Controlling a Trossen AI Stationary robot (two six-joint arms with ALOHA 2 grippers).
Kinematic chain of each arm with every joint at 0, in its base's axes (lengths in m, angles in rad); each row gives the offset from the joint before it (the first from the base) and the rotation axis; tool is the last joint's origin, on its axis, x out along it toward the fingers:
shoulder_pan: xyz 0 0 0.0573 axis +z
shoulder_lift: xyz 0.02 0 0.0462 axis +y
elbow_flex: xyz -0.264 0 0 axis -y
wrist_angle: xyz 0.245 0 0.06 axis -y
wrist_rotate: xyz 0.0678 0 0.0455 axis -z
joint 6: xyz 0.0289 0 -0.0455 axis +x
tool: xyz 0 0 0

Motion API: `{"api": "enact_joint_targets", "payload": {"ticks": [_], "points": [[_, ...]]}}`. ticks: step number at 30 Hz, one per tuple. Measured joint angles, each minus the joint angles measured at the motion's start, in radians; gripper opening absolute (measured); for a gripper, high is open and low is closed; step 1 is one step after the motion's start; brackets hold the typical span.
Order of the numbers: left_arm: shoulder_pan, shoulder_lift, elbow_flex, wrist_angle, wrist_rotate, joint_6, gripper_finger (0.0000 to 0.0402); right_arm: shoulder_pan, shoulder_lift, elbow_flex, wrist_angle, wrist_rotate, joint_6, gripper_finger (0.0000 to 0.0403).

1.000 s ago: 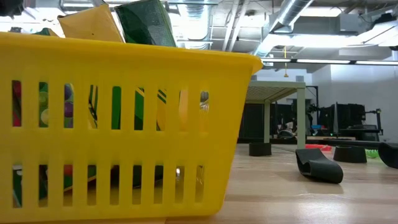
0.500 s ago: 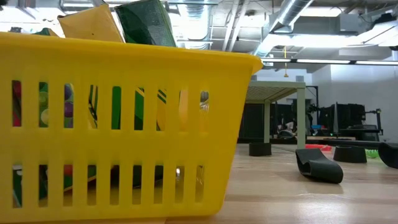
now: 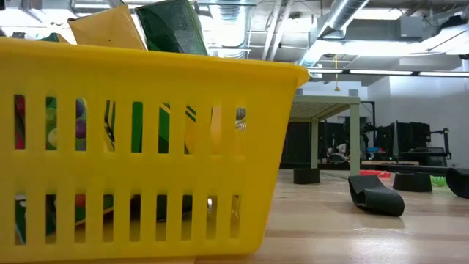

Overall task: Pick & Place Office Desk Supplies
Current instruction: Put the black rubber band into the red bin

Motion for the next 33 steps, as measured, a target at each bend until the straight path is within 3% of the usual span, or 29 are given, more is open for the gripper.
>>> {"api": "enact_joint_targets", "payload": {"ticks": [6, 11, 18, 23, 33], "points": [[0.033, -0.11, 0.0, 0.053, -0.134, 0.032, 0.0244, 0.015, 0.013, -0.001, -0.255, -0.142, 0.304, 0.0191], [0.065, -0.21, 0.0, 0.133, -0.256, 0.102, 0.0242, 0.007, 0.071, 0.0, -0.374, -0.217, 0.393, 0.0192], [0.134, -0.294, 0.0, 0.274, -0.313, 0.213, 0.024, 0.018, 0.178, -0.002, -0.524, -0.368, 0.485, 0.0201], [0.167, -0.295, 0.0, 0.328, -0.305, 0.255, 0.024, 0.031, 0.188, -0.094, -0.484, -0.442, 0.566, 0.02], [0.18, -0.285, 0.0, 0.358, -0.264, 0.258, 0.0237, 0.067, 0.108, -0.409, -0.174, -0.515, 0.611, 0.0188]]}}
